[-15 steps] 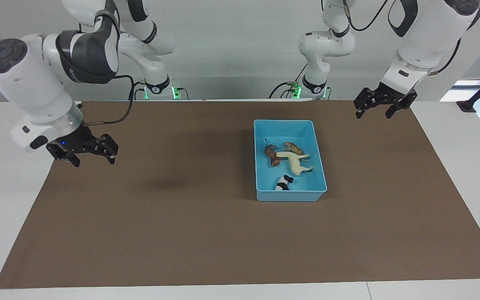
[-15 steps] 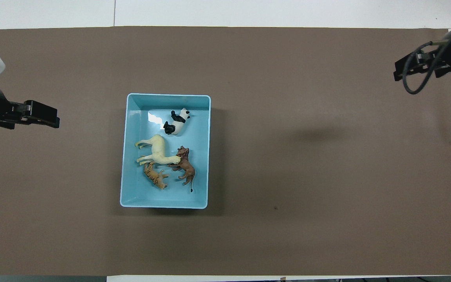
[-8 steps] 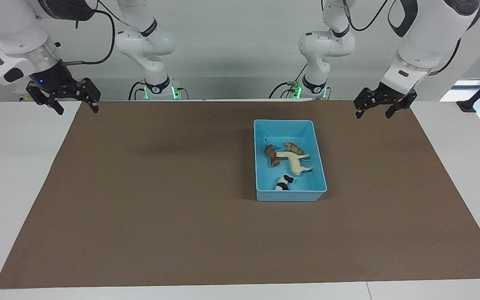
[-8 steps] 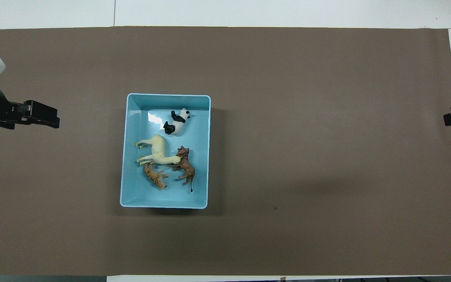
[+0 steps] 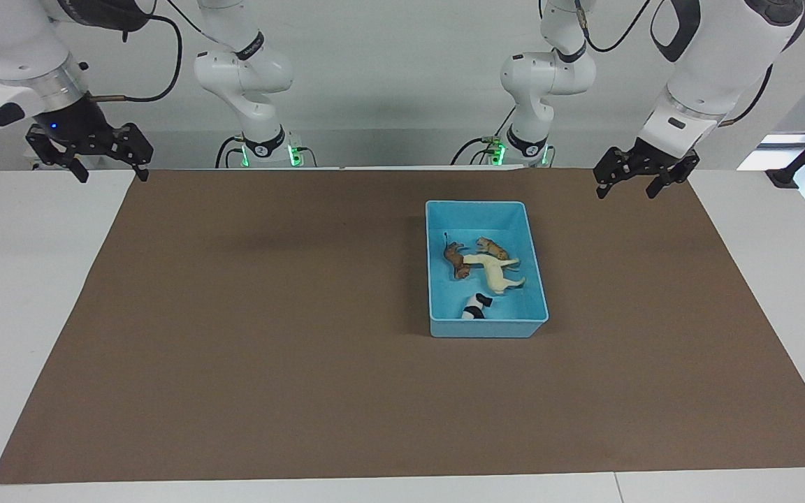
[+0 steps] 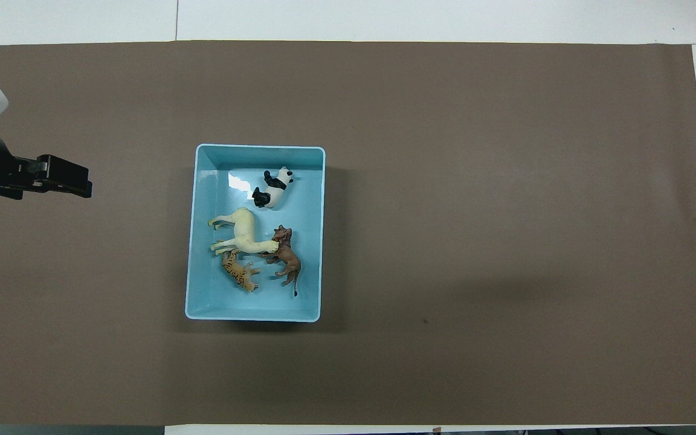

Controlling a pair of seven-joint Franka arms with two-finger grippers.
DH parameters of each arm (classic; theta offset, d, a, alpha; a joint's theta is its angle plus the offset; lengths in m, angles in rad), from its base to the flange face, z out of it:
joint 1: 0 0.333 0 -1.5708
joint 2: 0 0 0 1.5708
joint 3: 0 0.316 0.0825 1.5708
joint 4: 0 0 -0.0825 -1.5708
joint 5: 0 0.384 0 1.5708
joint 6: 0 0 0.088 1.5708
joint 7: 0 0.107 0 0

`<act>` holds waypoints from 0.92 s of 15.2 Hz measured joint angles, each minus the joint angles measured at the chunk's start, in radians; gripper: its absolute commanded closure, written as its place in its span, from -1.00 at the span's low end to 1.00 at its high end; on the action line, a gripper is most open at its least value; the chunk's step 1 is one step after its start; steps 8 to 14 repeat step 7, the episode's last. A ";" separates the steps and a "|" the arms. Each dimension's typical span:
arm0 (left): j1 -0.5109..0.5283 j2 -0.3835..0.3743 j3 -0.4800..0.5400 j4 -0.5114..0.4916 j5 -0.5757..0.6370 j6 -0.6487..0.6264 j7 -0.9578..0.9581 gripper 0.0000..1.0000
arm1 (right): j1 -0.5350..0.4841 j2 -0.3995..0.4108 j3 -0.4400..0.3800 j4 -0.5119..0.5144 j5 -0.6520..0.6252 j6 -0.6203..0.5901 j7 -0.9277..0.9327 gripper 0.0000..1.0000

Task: Put all toys into storage box

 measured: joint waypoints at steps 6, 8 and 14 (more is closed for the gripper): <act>0.000 0.000 0.000 0.000 0.000 0.000 0.000 -1.00 | -0.003 0.001 0.000 -0.001 0.000 -0.022 0.000 -1.00; 0.000 0.000 0.000 0.000 0.000 0.000 0.000 -1.00 | -0.003 0.001 0.000 -0.001 0.001 -0.025 0.000 -1.00; 0.000 0.000 0.000 0.000 0.000 0.000 0.000 -1.00 | -0.003 0.001 0.000 -0.001 0.001 -0.025 0.000 -1.00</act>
